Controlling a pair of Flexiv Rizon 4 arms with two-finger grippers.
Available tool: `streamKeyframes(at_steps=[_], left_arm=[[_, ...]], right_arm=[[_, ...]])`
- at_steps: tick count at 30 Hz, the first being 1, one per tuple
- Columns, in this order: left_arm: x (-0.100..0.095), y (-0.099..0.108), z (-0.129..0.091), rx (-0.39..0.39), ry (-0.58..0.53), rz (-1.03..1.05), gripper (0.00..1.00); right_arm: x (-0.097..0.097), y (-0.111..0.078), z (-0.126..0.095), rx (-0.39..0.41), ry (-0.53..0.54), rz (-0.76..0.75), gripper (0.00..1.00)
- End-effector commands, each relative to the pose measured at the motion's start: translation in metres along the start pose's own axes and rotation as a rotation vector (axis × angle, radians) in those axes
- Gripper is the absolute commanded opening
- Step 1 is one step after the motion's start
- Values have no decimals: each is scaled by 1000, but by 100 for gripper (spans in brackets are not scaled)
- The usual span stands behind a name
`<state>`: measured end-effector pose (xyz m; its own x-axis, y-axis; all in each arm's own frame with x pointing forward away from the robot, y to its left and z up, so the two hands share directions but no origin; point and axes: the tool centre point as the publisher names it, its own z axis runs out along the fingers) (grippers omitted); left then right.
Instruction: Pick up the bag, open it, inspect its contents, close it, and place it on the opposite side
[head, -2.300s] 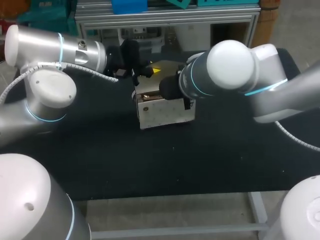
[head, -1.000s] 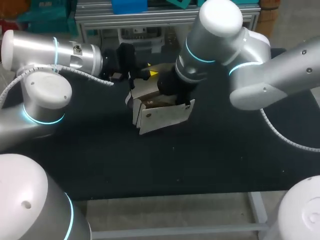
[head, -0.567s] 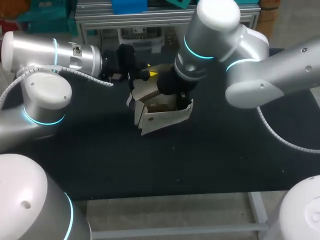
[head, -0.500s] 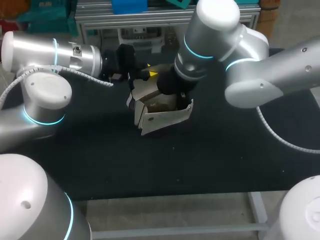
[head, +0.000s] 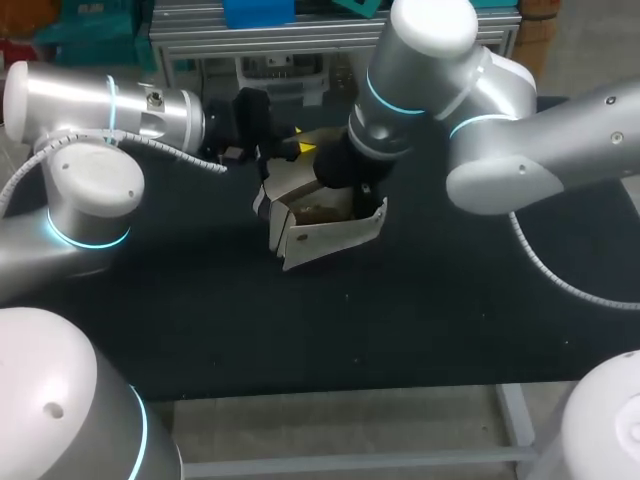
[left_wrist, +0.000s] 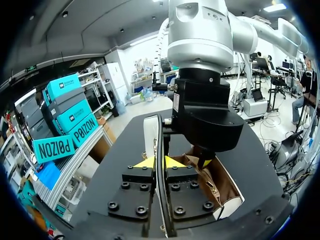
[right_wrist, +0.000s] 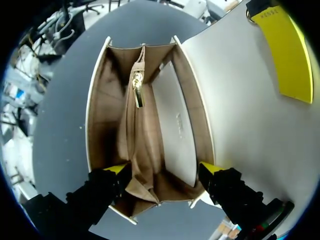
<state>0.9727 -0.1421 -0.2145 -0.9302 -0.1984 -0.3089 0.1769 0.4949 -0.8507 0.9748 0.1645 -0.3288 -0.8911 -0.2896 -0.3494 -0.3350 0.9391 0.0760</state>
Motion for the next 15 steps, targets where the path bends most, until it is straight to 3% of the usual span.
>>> streamKeyframes(at_steps=[1,9,13,15], left_arm=[[2,-3,3,4,-1,0,0],[2,-2,3,5,2,3,0],[1,-1,3,4,4,2,0],[1,0,3,4,7,2,0]], right_arm=[[-3,3,5,7,5,-3,92],[-4,4,5,7,1,-6,93],[-5,4,3,8,-8,-8,88],[-5,4,2,9,-22,-9,48]])
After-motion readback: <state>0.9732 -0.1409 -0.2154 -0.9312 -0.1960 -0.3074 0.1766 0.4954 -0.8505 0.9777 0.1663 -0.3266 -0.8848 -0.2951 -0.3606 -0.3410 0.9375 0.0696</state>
